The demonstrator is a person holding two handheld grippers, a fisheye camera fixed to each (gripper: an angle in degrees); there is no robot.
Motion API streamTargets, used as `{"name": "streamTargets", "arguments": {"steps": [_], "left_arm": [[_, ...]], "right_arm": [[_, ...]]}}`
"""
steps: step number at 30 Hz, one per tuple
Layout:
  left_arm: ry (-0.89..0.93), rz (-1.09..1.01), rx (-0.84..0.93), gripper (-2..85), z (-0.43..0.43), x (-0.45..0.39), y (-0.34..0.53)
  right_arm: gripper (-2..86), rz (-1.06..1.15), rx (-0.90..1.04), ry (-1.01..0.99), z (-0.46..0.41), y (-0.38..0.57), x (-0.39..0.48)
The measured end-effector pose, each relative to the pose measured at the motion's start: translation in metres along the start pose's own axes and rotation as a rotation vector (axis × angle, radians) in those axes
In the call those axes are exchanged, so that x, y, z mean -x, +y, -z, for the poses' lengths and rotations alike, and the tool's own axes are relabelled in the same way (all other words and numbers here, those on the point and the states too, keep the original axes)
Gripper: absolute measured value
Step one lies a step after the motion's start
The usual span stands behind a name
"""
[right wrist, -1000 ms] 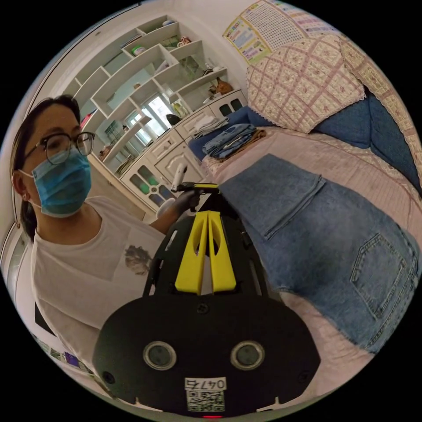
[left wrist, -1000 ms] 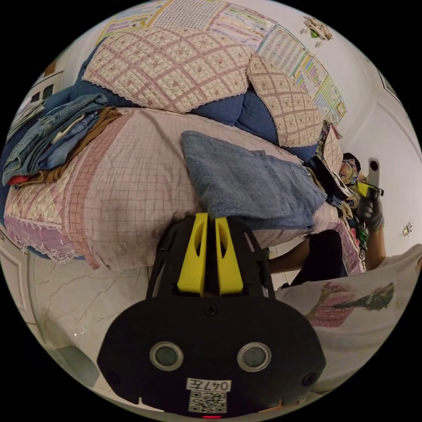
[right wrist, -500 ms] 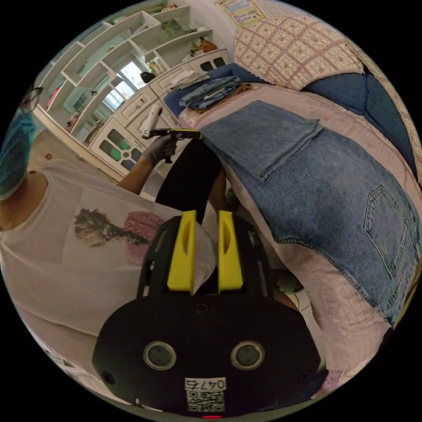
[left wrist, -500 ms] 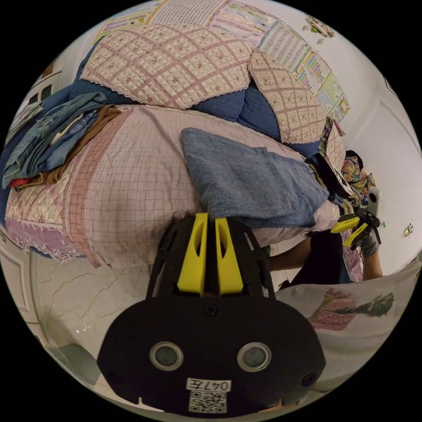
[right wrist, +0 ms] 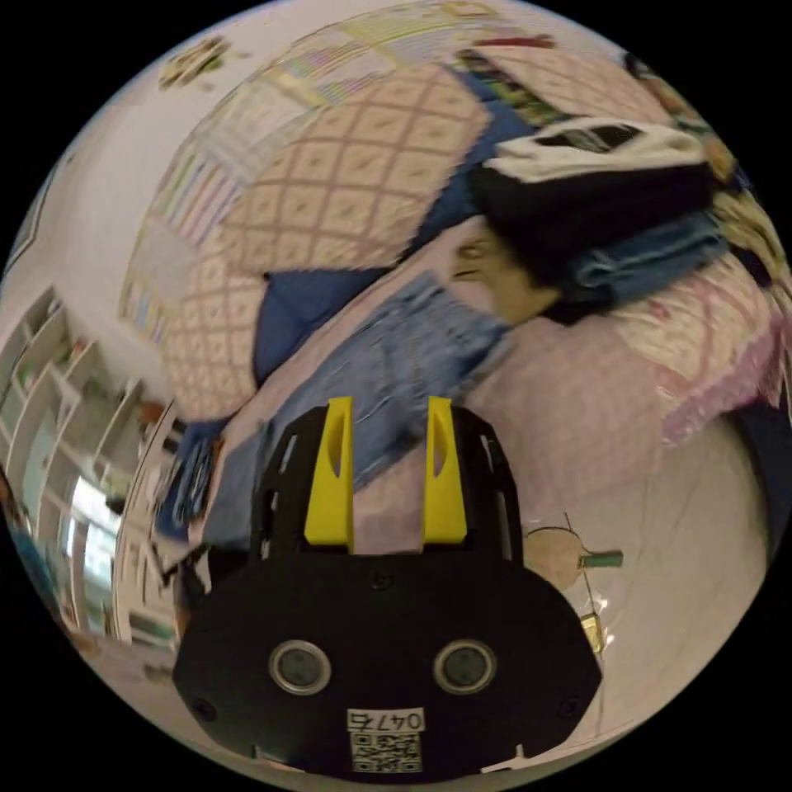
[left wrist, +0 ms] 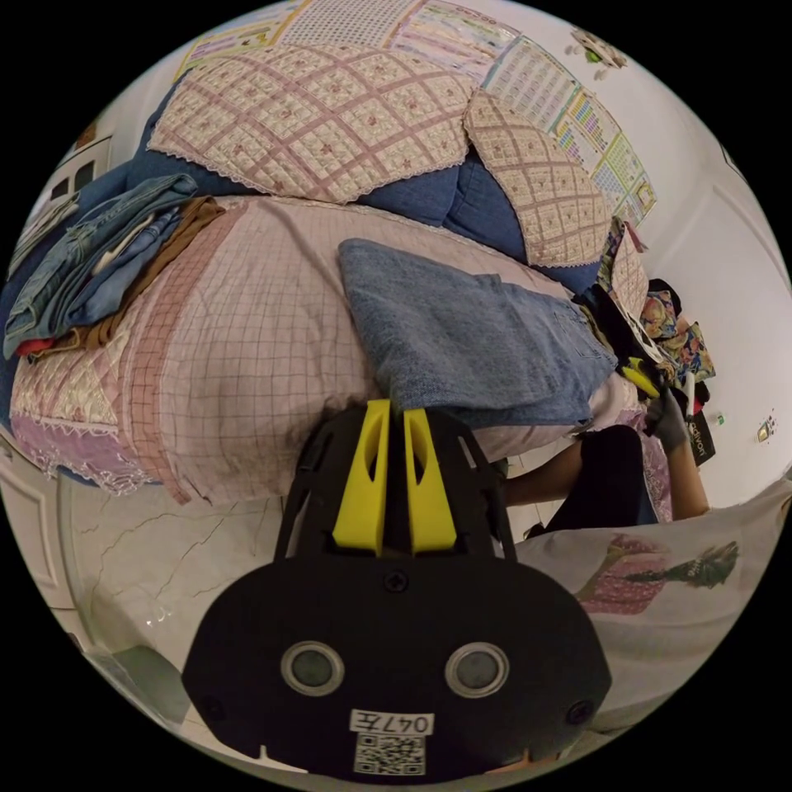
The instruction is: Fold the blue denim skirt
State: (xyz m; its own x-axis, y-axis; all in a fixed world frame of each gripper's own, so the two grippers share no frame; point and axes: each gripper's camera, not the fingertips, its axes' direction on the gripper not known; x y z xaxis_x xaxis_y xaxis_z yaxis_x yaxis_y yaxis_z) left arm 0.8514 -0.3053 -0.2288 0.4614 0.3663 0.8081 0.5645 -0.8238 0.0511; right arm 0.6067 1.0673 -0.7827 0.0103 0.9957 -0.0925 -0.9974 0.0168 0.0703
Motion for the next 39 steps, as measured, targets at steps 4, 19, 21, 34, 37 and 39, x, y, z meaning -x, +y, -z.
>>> {"name": "streamTargets", "arguments": {"steps": [4,19,21,34,37,39], "left_arm": [[0.003,0.003,-0.001,-0.1,-0.001,0.001,0.001],[0.005,-0.032,-0.031,-0.4,-0.004,0.013,0.01],[0.024,-0.024,-0.041,-0.4,-0.005,0.02,0.012],[0.146,0.06,-0.092,-0.3,-0.009,0.065,0.022],[0.18,0.08,-0.1,-0.4,-0.011,0.077,0.023],[0.193,0.092,-0.109,-0.3,-0.012,0.085,0.023]], "right_arm": [[10.8,-0.179,-0.041,0.038,-0.01,-0.012,-0.048],[1.8,0.714,-0.19,0.261,-0.038,0.083,0.273],[1.8,0.912,-0.231,0.216,-0.05,0.131,0.338],[2.0,1.451,0.032,-0.038,-0.231,0.458,0.47],[2.0,1.324,0.029,-0.085,-0.226,0.442,0.472],[2.0,1.236,0.014,-0.122,-0.225,0.432,0.472]]}}
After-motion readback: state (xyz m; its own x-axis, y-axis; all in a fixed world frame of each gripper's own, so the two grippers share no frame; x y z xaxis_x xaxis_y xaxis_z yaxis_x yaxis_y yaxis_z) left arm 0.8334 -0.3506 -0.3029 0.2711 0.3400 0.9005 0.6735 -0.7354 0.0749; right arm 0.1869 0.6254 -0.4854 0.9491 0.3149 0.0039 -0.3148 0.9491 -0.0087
